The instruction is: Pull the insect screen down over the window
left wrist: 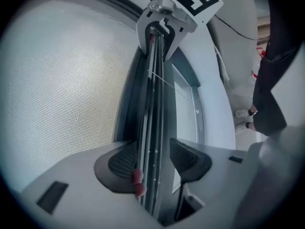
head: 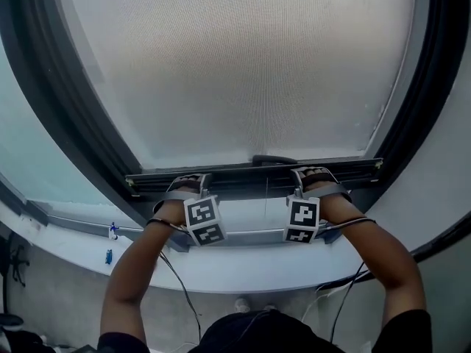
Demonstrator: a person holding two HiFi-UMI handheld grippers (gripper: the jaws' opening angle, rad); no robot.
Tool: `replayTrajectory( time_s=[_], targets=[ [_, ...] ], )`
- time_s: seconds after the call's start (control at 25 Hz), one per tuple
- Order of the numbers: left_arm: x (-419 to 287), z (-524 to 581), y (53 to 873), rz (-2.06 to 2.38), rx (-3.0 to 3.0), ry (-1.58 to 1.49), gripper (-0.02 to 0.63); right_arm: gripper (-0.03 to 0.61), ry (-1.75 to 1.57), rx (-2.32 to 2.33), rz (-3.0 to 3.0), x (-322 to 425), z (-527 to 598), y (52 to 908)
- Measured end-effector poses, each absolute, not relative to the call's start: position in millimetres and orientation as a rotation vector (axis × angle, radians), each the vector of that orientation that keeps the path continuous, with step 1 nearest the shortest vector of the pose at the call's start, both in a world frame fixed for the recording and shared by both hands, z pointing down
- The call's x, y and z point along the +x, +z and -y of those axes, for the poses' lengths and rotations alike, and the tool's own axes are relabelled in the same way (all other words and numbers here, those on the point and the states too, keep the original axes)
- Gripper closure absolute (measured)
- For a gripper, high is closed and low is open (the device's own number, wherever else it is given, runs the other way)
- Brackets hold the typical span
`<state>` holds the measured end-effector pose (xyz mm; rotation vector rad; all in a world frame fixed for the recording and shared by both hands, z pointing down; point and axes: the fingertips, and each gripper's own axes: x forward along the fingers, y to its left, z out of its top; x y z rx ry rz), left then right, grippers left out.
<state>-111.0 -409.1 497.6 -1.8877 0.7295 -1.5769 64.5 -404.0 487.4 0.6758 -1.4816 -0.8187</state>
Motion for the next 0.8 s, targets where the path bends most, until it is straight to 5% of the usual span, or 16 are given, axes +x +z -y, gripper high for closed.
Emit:
replayTrajectory(
  time_s=[0.8],
  targets=[
    [-107, 396, 534, -0.733, -1.96, -1.614, 0.397, 0.399, -0.751, 0.698, 1.512, 61, 401, 527]
  ],
)
